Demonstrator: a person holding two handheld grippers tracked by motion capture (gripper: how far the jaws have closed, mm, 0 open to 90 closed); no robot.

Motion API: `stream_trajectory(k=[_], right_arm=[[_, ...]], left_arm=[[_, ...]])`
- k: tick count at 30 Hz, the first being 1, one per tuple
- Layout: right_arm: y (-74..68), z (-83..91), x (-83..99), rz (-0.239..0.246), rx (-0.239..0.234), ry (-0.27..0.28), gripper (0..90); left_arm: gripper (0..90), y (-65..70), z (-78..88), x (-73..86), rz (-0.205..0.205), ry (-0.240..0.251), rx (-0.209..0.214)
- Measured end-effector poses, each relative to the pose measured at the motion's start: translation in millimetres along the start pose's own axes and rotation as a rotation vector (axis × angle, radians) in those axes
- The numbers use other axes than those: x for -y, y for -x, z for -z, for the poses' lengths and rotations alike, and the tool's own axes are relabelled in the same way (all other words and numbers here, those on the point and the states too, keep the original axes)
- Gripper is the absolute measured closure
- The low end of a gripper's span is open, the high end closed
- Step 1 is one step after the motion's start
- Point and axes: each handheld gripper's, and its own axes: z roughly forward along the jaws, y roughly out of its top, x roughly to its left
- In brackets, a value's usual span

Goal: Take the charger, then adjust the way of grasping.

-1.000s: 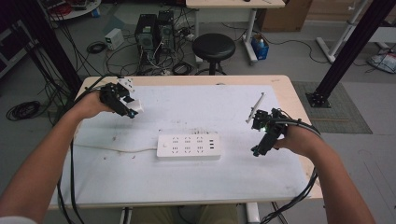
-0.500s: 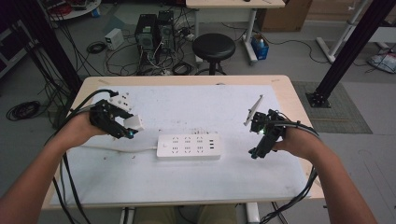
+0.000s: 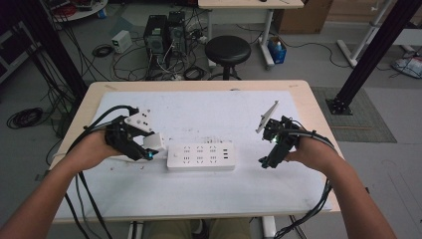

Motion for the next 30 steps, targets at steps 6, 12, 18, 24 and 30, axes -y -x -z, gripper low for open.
stream_trajectory(k=[6, 12, 18, 24, 30], right_arm=[[0.1, -2.1, 1.1, -0.063, -0.01, 0.059, 1.7], [-0.9, 1.0, 3.5, -0.193, -0.065, 0.183, 1.7], [-5.4, 2.3, 2.5, -0.344, -0.188, 0.341, 3.8], [-19.3, -2.0, -2.5, -0.443, -0.316, 0.47, 3.9], [-30.8, -9.1, -12.2, -0.515, -0.357, 0.52, 3.9]], left_arm=[[42.3, 0.5, -7.9, -10.2, -0.033, 0.005, 0.014], [42.4, 3.5, -17.2, -23.8, -0.027, 0.035, 0.046], [42.4, 11.5, -33.7, -37.7, -0.087, 0.045, 0.086], [42.3, 20.5, -46.9, -49.7, -0.128, 0.077, 0.089], [42.3, 31.6, -60.5, -61.7, -0.157, 0.116, 0.088]])
